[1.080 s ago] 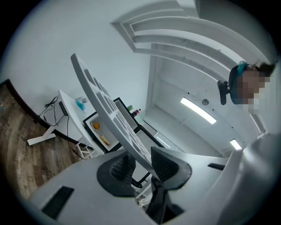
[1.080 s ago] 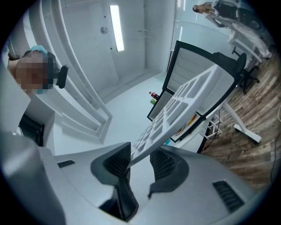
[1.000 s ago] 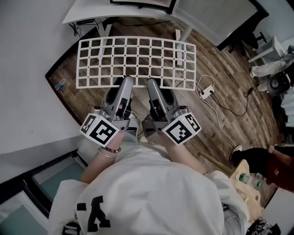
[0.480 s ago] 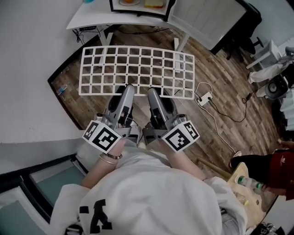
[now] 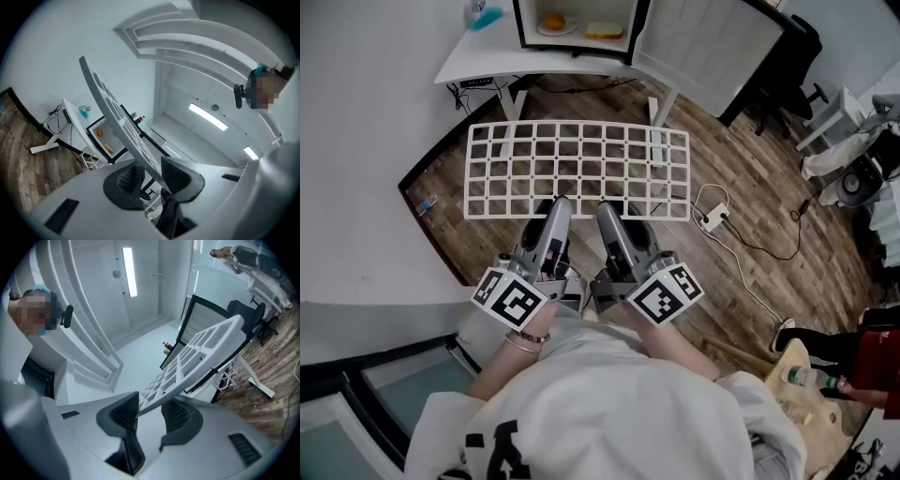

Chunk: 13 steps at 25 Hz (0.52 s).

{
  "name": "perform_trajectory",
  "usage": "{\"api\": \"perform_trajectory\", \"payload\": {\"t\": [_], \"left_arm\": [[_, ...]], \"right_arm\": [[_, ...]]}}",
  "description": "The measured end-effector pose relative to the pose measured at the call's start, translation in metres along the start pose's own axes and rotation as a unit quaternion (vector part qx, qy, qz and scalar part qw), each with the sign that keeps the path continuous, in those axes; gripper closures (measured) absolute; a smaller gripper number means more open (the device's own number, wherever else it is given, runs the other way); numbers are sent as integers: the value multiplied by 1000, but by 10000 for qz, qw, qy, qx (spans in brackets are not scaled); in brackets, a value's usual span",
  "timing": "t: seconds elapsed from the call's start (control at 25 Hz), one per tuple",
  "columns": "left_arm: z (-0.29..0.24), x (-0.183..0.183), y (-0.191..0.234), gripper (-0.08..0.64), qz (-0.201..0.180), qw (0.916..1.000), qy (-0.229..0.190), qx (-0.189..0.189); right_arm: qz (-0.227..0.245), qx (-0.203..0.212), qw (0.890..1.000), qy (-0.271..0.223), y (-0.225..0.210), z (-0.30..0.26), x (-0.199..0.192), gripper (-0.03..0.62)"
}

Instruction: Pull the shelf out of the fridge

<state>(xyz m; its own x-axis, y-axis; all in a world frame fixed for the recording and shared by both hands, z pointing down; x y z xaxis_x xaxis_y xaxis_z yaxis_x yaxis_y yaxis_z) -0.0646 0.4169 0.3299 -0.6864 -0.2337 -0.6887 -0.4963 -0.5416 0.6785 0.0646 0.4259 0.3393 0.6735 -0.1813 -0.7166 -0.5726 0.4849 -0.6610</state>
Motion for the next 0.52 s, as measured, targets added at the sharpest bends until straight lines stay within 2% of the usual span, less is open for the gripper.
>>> {"api": "perform_trajectory", "payload": {"t": [0.52], "left_arm": [[4,10,4,457,-51,9999,-107,6]], "right_arm": [[130,71,9998,100,7,-7,-6,436]]}}
Point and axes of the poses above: the fingertips, and each gripper's own axes: z backward along the fingers, y to its left, x out of its top, the point moved 3 cm from there along z, backward along the fingers, and after that the axes turned 1 degree about -x, right-handed, at the moved point
